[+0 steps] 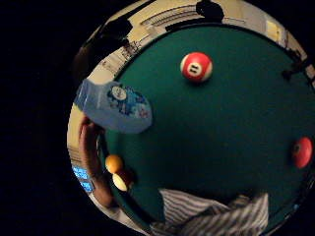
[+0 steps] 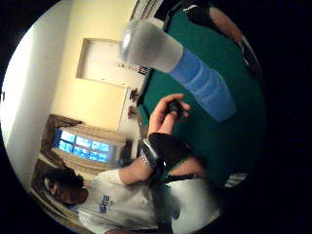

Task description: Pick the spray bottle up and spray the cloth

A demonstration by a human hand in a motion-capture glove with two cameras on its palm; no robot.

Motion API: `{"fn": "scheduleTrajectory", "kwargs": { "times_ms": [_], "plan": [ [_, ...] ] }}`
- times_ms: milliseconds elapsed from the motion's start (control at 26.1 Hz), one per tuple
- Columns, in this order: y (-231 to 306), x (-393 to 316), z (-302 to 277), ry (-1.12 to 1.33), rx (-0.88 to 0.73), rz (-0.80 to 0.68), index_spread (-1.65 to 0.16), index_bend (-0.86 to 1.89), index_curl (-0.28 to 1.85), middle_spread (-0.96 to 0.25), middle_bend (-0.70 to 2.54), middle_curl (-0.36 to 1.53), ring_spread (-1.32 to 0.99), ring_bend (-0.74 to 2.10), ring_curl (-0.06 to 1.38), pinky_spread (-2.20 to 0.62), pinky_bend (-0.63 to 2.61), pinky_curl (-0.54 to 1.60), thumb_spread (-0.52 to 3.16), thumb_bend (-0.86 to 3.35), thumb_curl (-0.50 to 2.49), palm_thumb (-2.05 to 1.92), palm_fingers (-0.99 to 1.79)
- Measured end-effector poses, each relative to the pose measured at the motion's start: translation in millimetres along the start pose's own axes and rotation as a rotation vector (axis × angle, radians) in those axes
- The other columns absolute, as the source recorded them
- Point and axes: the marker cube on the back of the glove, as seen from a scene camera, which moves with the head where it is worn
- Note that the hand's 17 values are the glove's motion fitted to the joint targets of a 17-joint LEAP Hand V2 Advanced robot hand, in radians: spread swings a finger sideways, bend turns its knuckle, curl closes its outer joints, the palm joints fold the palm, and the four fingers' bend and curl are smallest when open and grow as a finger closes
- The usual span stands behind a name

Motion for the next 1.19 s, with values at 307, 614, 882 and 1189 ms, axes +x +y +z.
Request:
{"fn": "scheduleTrajectory", "kwargs": {
  "times_ms": [307, 614, 882, 1189],
  "plan": [
    [80.6, -12.8, -53.0, 0.244, -0.099, -0.119, -0.43, 0.12, 0.39, -0.19, 0.22, 0.38, -0.17, 0.38, 0.33, 0.12, 0.29, 0.35, 0.91, -0.05, 0.47, 0.43, 0.40],
    [162.8, -28.9, -106.5, 0.442, -0.163, -0.208, -0.44, 0.12, 0.34, -0.19, 0.20, 0.37, -0.17, 0.37, 0.33, 0.15, 0.27, 0.34, 0.93, -0.04, 0.43, 0.39, 0.37],
    [214.0, -29.4, -152.2, 0.470, -0.145, -0.209, -0.45, 0.13, 0.32, -0.18, 0.19, 0.37, -0.17, 0.37, 0.33, 0.15, 0.26, 0.35, 0.93, -0.04, 0.40, 0.38, 0.37],
    [241.7, -30.2, -171.4, 0.490, -0.129, -0.217, -0.45, 0.14, 0.30, -0.18, 0.19, 0.36, -0.16, 0.38, 0.33, 0.15, 0.26, 0.35, 0.94, -0.03, 0.38, 0.37, 0.39]
  ]
}}
